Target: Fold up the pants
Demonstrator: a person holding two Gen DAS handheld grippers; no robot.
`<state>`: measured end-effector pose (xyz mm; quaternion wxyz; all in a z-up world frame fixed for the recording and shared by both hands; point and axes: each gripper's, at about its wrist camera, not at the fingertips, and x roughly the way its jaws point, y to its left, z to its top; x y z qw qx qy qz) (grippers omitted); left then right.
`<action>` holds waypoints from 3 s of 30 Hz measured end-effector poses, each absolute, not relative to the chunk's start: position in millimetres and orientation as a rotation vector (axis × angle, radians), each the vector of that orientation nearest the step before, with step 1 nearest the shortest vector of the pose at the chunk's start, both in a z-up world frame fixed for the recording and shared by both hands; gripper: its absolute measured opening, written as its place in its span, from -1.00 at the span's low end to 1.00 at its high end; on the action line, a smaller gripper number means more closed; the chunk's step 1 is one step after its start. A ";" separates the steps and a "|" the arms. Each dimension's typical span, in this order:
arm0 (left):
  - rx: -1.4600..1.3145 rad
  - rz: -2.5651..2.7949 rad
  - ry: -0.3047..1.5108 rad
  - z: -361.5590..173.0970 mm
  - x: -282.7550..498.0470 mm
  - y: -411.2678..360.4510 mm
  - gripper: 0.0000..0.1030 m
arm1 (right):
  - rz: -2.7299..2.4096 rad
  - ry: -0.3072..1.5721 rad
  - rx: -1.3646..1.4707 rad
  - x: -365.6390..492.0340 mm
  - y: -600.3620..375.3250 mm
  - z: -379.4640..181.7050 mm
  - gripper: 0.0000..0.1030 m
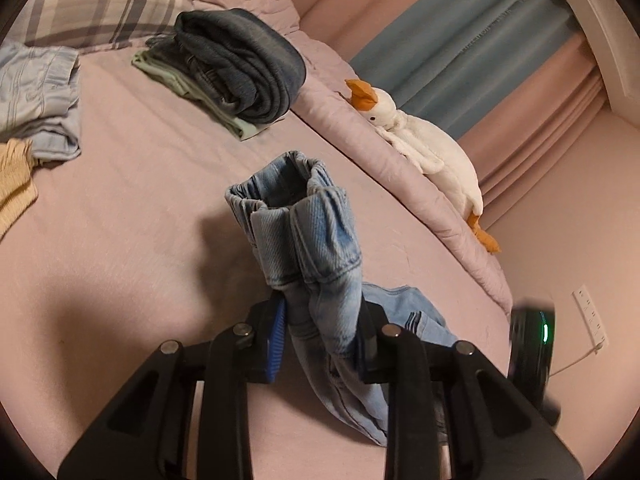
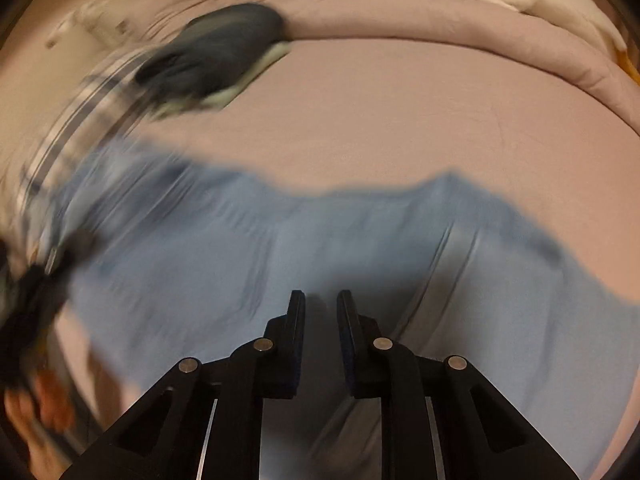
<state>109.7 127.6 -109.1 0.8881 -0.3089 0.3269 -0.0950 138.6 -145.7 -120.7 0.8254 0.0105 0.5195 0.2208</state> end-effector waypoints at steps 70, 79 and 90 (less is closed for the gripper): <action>-0.185 -0.470 0.979 -120.3 134.5 -61.0 0.55 | 0.145 0.917 0.787 43.0 -389.8 -140.9 -0.13; -0.123 -0.519 0.937 -111.7 157.6 -98.4 0.43 | 0.170 0.743 0.289 47.8 -346.9 -46.0 -0.08; 0.064 -0.545 1.048 -153.0 176.8 -138.3 0.44 | 0.175 0.955 0.093 137.1 -325.7 -112.8 -0.54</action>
